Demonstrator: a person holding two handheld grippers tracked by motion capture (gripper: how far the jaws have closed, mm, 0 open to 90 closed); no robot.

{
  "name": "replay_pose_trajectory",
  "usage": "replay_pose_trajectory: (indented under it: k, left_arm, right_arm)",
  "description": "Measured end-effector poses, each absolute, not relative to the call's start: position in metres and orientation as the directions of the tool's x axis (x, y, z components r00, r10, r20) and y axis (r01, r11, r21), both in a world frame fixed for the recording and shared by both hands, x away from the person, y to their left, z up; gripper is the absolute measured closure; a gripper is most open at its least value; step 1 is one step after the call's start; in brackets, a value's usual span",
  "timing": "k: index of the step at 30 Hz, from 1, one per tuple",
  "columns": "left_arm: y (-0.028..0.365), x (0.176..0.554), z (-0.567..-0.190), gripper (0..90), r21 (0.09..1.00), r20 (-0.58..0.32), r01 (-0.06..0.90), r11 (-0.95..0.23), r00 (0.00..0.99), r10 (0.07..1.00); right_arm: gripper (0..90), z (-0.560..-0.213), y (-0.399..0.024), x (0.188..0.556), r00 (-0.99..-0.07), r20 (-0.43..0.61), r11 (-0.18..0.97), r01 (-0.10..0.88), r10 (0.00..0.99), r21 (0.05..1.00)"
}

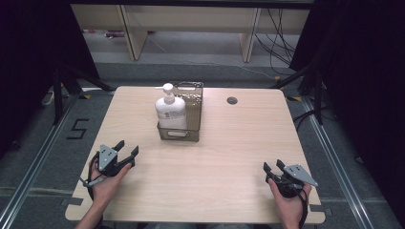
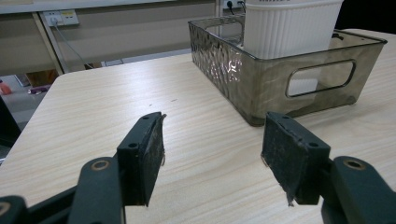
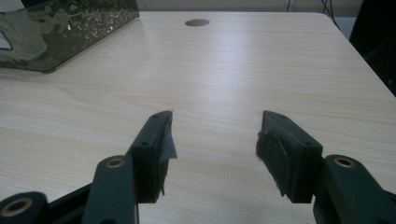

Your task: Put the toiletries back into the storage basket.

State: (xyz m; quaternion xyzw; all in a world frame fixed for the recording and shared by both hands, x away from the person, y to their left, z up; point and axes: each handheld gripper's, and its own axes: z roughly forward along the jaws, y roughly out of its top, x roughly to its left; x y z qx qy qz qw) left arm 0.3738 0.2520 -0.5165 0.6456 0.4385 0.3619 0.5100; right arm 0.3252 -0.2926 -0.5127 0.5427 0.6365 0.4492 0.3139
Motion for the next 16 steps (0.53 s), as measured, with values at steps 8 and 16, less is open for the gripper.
replay_pose_trajectory:
  k: [8, 16]
  left_arm:
    - [0.2531, 0.3751, -0.5235, 37.9, 0.974, 0.010, 0.210, -0.090, 0.358, 0.934]
    - [0.2544, 0.3736, -0.5236, 37.8, 0.975, 0.005, 0.205, -0.082, 0.350, 0.937]
  right_arm:
    - [45.1, -0.5137, -0.2950, 0.3275, -0.231, 0.056, 0.038, 0.384, 0.971, 0.922]
    - [45.0, -0.5139, -0.2945, 0.3280, -0.232, 0.062, 0.034, 0.388, 0.971, 0.921]
